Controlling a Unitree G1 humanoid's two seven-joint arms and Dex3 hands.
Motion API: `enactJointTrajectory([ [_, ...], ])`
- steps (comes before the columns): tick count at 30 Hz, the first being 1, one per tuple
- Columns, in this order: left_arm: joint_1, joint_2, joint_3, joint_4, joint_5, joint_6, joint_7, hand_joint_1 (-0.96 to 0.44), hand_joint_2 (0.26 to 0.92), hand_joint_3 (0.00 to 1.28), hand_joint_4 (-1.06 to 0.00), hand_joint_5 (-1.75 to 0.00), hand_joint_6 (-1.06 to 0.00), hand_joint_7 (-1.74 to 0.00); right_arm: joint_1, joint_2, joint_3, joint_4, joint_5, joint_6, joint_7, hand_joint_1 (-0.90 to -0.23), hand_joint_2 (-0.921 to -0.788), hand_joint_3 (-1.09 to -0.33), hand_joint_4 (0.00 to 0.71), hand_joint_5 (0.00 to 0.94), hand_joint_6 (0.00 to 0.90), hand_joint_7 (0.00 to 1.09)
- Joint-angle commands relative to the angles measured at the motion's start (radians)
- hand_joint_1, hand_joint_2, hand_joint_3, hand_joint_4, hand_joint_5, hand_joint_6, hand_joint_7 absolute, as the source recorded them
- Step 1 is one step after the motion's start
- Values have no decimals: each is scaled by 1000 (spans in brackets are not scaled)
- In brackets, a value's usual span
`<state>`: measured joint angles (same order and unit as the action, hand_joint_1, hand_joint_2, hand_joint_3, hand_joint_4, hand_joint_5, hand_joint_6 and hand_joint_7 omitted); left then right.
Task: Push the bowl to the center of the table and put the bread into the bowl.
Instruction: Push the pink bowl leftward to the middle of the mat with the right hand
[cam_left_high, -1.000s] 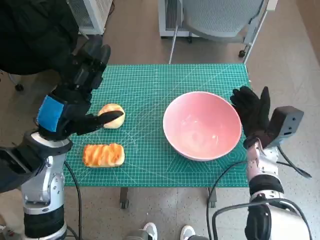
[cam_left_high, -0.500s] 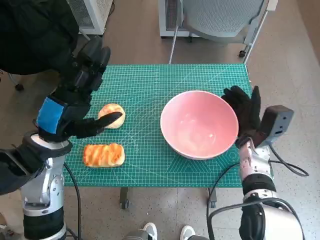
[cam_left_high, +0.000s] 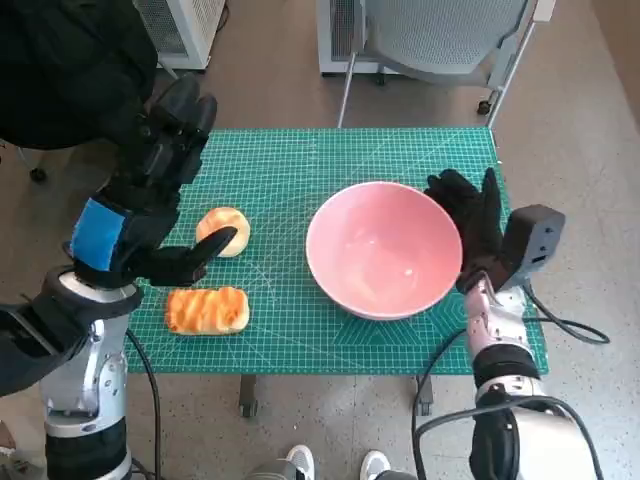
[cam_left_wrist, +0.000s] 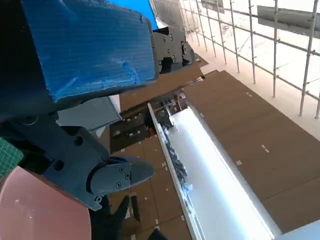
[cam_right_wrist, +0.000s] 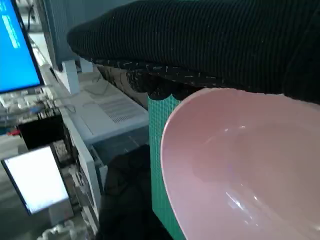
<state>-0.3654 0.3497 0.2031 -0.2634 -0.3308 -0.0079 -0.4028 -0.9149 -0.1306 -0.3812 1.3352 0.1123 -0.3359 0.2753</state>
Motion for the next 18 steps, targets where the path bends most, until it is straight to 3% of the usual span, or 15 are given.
enactJointTrajectory([
  [1,12,6,6,-22,-2,4,9,-227,540,776,1,1,1,-216,1,14,13,8,-10,16,12,-670,-921,-961,357,0,413,0],
  [18,15,3,5,-17,-3,1,17,-227,540,778,1,1,1,-217,-22,34,27,7,-2,28,11,-678,-921,-944,356,1,413,3],
])
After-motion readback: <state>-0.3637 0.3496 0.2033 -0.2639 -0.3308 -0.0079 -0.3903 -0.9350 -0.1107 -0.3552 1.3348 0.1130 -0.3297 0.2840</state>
